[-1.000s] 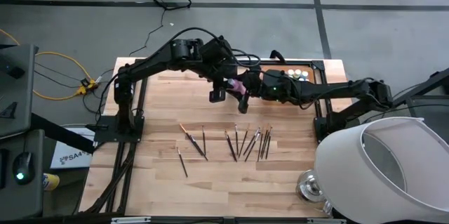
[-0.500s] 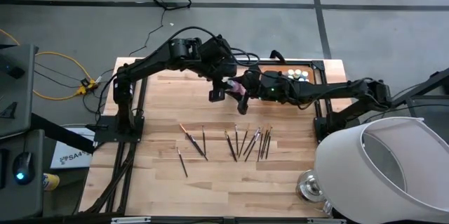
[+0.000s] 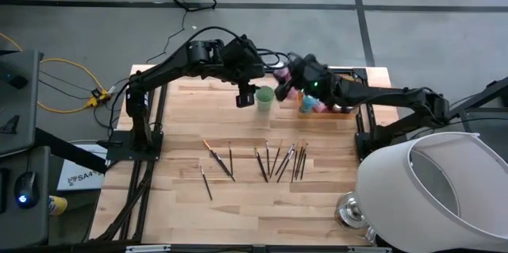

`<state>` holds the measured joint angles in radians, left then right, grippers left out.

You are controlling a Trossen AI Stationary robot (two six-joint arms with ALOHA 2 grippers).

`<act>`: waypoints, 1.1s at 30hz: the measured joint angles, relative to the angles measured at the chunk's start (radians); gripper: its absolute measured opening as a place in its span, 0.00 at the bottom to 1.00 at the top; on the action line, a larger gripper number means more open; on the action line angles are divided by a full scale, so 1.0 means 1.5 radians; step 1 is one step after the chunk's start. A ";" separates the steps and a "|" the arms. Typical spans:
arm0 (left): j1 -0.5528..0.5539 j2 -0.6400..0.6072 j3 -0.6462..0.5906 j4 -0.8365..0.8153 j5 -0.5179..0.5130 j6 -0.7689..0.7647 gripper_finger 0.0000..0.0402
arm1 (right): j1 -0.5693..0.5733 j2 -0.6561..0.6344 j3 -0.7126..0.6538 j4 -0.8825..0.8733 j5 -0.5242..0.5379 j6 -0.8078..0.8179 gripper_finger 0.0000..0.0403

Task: Pick & Place Paint Supplies
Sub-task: Put the large pink paint bottle into the orange bin

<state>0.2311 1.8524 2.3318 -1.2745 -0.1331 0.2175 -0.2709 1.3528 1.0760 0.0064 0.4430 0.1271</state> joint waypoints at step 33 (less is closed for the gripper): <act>0.034 0.003 -0.001 0.013 0.009 -0.047 0.53 | -0.213 -0.046 -0.384 0.396 0.031 0.180 0.53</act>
<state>0.2817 1.8565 2.3310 -1.2556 -0.1195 0.1474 -0.5902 1.2841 0.5001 0.6004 0.4894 0.3969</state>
